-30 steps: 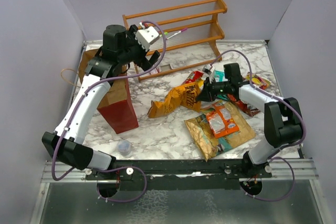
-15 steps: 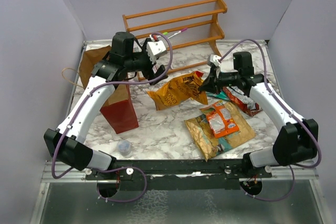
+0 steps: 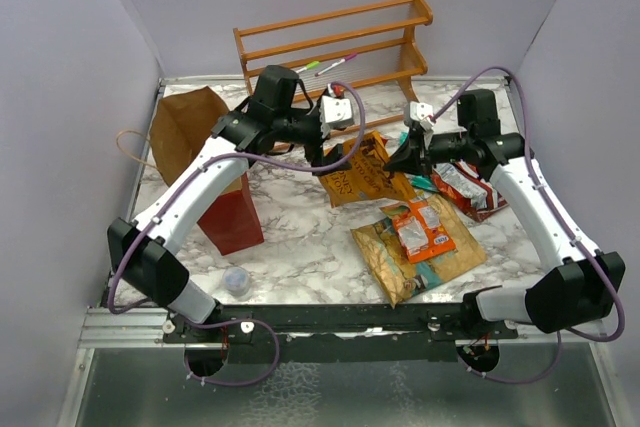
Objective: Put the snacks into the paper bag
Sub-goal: Place the snack in the paper bag.
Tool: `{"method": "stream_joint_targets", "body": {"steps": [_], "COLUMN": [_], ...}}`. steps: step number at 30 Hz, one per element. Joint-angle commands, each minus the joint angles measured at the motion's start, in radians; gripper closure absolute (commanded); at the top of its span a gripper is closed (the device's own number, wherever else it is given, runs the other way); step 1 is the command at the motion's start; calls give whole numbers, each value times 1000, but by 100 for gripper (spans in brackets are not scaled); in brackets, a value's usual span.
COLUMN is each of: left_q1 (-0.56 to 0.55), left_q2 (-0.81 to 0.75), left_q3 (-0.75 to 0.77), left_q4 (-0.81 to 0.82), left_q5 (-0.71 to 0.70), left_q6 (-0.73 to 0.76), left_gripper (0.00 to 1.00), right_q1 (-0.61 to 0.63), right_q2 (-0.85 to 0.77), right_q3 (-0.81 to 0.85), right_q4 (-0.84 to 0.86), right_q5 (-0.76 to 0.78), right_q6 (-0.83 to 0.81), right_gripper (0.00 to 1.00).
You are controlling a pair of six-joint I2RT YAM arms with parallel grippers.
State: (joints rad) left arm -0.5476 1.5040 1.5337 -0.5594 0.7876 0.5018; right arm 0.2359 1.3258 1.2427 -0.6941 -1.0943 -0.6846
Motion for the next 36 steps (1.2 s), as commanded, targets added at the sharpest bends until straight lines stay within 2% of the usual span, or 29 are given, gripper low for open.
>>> {"method": "stream_joint_targets", "body": {"steps": [1,11,14,16,19,23,30,31,33,36], "left_q1": [-17,-39,-55,-66,-77,-77,-77,-77,-77,-77], "left_q2": [71,178,225,262,323,378,364,362,361,354], "left_q3": [107,220,248,284,340,381,320,317,316,315], "left_q4": [-31,-123,-115,-102,-104,-185,-203,-203,-198,-192], "left_q5": [47,138,171,188,232,304,354,355,353,340], "left_q6": [130,258,246,212,158,158,168,165,143,111], "left_gripper": [6,5,5,1,2,21,53,59,78,98], "right_q1": [6,9,12,13,14,14,14,14,14,14], "right_q2": [-32,-63,-62,-64,-76,-102,-148,-154,-168,-191], "right_q3": [59,117,130,130,115,91,34,24,7,-16], "right_q4": [-114,-165,-186,-192,-183,-145,-85,-72,-40,12], "right_q5": [-44,-60,-63,-53,-37,-7,54,65,90,132], "right_q6": [-107,-134,-146,-155,-155,-123,-81,-71,-45,1], "right_gripper": [99,99,99,99,99,99,99,99,99,99]}}
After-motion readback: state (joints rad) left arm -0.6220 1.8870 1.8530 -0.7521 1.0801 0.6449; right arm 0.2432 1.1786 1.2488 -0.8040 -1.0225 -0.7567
